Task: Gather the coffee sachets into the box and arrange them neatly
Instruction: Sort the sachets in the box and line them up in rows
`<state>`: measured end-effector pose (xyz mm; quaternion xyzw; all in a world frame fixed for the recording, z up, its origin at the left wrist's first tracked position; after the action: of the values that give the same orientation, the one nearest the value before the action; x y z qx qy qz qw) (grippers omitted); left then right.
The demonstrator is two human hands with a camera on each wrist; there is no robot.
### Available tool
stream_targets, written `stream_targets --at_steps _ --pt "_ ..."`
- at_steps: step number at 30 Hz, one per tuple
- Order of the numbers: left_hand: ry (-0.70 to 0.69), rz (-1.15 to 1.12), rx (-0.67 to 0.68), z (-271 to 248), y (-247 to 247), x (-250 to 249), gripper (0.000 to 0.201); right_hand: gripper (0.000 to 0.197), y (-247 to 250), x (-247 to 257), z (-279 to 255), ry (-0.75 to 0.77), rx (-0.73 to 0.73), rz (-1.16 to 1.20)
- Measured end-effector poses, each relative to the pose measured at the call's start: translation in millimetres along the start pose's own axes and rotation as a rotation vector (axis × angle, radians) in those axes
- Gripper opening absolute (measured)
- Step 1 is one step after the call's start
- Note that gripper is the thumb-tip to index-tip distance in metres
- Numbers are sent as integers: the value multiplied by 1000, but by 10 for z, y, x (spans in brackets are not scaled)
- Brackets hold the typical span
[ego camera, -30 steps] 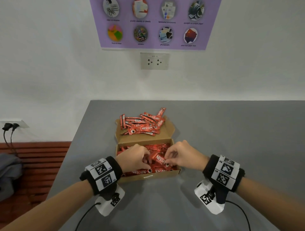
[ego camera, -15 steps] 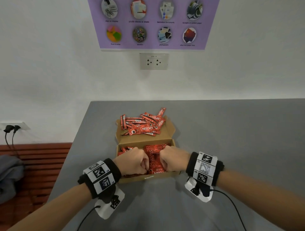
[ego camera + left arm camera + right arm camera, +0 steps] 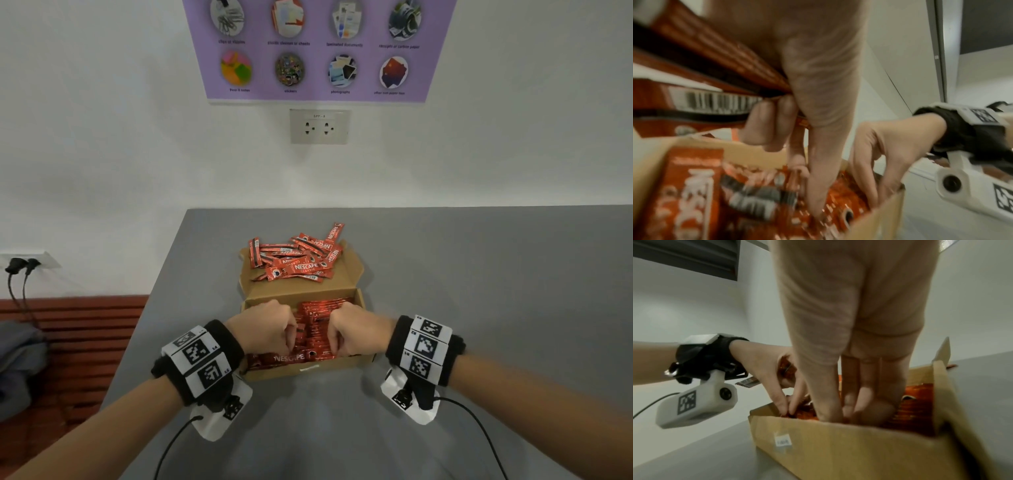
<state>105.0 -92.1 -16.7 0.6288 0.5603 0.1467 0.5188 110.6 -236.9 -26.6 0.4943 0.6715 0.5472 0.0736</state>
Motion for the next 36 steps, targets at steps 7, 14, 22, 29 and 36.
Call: stream_targets --at_steps 7,14,22,29,36 --pt "9 -33 -89 -65 78 121 10 9 124 24 30 -12 -33 22" --pt "-94 188 -101 -46 -142 -61 17 11 74 137 74 12 -135 -53" --pt "-90 195 -139 -20 -185 -37 14 15 15 140 77 20 -132 -61" --pt "-103 194 -116 -3 -205 -45 11 13 17 187 117 54 -144 -61" --pt "-49 298 -178 -26 74 -112 18 22 97 265 84 142 -224 31"
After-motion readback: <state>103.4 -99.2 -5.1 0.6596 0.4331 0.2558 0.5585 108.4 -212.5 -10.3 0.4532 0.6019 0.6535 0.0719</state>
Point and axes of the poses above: each hand's wrist, its own z-axis towards the middle knuckle, its own y-axis out of the back of the hand, x = y × z, the point moved 4 cm from there along z, towards the middle knuckle, and after that the axes turned 1 degree about -x, right-handed, at the moved point
